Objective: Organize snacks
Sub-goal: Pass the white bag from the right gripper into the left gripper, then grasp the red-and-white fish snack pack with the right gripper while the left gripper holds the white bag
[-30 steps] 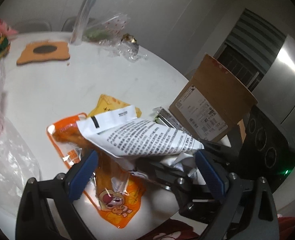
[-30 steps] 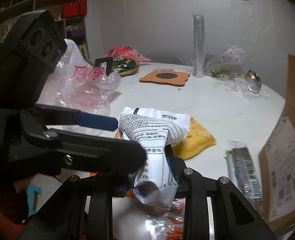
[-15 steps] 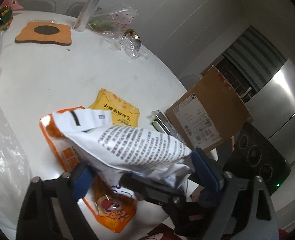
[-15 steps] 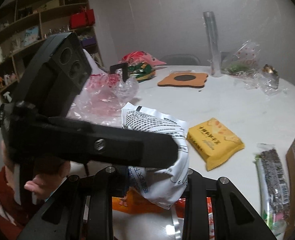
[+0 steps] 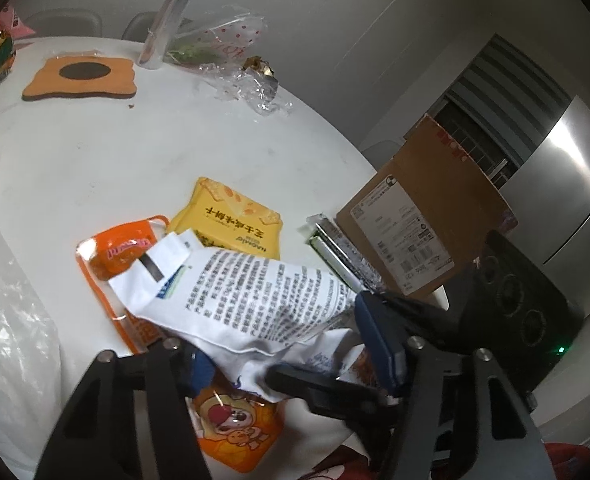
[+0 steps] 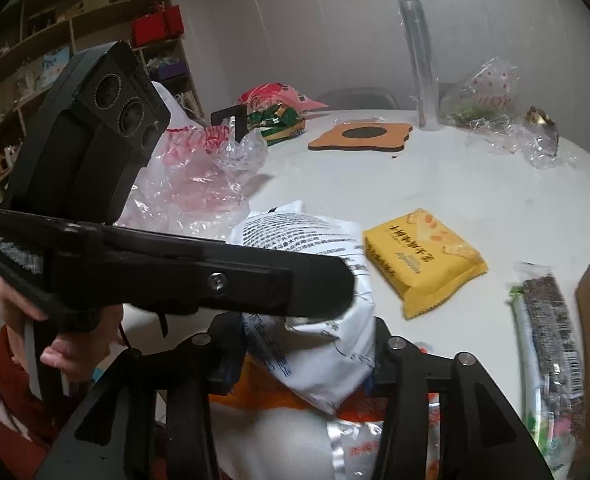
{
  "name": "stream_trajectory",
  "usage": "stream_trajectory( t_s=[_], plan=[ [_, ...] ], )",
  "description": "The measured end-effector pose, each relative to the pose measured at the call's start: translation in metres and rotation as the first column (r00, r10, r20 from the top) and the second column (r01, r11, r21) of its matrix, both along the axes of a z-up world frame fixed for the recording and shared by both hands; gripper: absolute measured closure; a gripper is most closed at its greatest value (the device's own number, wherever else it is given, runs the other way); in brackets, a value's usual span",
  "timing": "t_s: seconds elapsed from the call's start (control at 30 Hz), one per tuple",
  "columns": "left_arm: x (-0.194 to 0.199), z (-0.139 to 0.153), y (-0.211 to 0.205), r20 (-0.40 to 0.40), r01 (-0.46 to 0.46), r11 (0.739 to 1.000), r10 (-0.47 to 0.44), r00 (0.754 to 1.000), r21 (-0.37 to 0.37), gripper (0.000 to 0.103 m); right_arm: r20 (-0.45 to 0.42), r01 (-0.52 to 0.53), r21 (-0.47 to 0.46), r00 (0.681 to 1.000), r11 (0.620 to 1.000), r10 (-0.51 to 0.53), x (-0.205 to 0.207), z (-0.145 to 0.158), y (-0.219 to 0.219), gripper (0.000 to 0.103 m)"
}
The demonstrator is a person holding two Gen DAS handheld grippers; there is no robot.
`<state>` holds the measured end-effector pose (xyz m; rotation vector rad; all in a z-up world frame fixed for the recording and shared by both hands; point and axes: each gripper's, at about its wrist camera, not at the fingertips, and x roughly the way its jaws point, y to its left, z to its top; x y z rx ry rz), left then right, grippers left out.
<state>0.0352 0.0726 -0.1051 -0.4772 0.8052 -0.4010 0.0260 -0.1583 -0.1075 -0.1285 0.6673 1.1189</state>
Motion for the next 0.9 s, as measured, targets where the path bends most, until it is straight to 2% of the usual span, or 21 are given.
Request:
stream_trajectory(
  t_s=[0.03,0.13,0.27,0.37,0.53,0.67,0.9],
  plan=[
    [0.001,-0.001,0.001,-0.004,-0.001,1.000,0.001,1.000,-0.009,0.044,0.012,0.003,-0.010,1.000,1.000,-0.003,-0.001,0.001,-0.002,0.056],
    [0.000,0.000,0.003,0.005,-0.004,1.000,0.004,1.000,-0.020,0.045,0.039,0.001,-0.020,0.999,1.000,0.000,-0.005,0.005,-0.012,0.055],
    [-0.002,0.008,0.007,0.029,-0.013,1.000,0.014,0.999,-0.020,0.045,0.049,0.019,-0.031,0.999,0.999,-0.018,-0.007,0.010,-0.032,0.044],
    [-0.004,0.013,0.009,0.043,-0.024,1.000,0.024,0.999,0.000,0.045,0.058,0.067,-0.050,0.996,0.997,-0.064,-0.005,0.012,-0.051,0.043],
    [-0.008,0.018,0.010,0.061,-0.026,1.000,0.025,0.998,0.010,0.045,0.081,0.132,-0.144,0.989,0.981,-0.121,0.001,-0.001,-0.065,0.036],
    [-0.009,0.019,0.009,0.061,-0.029,0.999,0.028,0.998,0.016,0.045,0.090,0.110,-0.171,0.991,0.979,-0.096,0.000,-0.012,-0.063,0.030],
    [-0.010,0.020,0.008,0.065,-0.037,0.999,0.034,0.997,0.034,0.045,0.117,0.073,-0.219,0.992,0.973,-0.048,-0.003,-0.022,-0.055,0.030]
  ],
)
